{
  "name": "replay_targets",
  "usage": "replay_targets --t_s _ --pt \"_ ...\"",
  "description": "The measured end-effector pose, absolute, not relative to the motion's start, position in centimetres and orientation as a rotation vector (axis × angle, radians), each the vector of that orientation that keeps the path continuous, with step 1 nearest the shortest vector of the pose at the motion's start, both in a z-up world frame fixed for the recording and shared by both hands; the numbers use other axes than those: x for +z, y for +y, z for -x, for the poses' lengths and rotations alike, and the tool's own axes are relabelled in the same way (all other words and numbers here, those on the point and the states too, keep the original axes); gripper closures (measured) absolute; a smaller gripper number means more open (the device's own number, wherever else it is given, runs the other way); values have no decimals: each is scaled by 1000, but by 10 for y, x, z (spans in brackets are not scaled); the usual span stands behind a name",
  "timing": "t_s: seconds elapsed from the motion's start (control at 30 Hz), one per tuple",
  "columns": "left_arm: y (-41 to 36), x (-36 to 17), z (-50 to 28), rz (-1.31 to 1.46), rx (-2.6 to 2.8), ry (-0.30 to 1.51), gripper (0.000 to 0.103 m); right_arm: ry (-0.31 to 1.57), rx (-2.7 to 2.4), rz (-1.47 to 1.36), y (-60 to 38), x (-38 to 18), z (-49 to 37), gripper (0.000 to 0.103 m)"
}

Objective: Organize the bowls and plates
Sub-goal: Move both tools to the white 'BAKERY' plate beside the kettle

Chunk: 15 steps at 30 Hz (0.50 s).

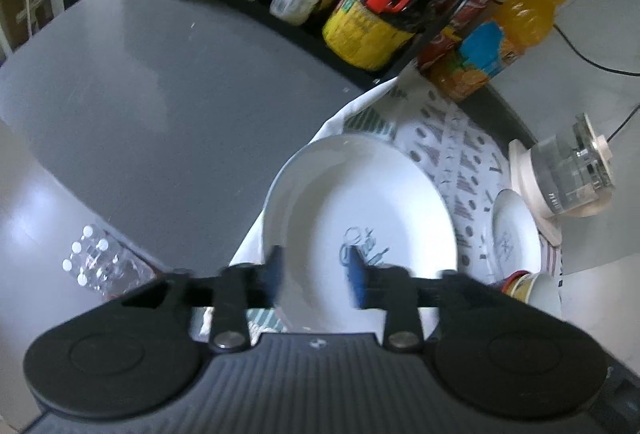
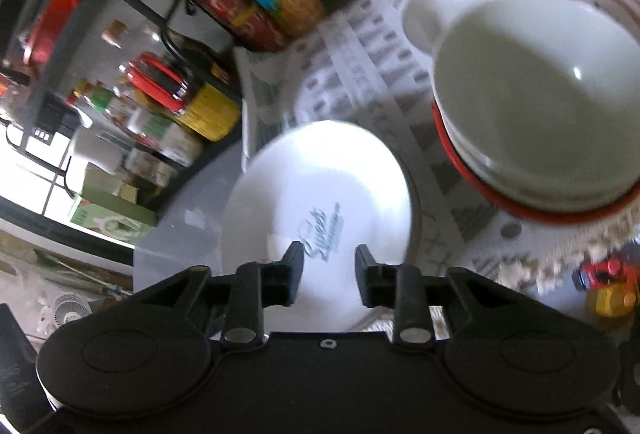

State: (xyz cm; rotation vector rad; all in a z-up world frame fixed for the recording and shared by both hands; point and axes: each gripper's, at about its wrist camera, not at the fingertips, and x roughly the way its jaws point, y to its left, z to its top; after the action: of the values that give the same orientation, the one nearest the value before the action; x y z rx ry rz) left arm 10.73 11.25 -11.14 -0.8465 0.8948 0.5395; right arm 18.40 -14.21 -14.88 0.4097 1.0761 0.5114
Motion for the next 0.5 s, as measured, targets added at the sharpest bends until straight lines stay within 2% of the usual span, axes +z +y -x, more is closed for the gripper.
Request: replay_targets --t_s 0.03,0.07,0.27,0.33,0.5 --pt "111 -108 -110 837 543 889 49 1061 510 -410 -144 -144 -186 61" --pt "110 -105 -112 829 545 886 44 1046 509 -410 -146 -140 -188 57" --pt "104 -91 -132 808 523 888 31 969 492 -414 -161 -116 -204 41" --pt "101 -86 -142 797 510 886 28 949 475 -426 -168 -111 -213 32" --pt "99 -78 -172 795 491 877 25 933 445 -442 -180 -102 -240 22"
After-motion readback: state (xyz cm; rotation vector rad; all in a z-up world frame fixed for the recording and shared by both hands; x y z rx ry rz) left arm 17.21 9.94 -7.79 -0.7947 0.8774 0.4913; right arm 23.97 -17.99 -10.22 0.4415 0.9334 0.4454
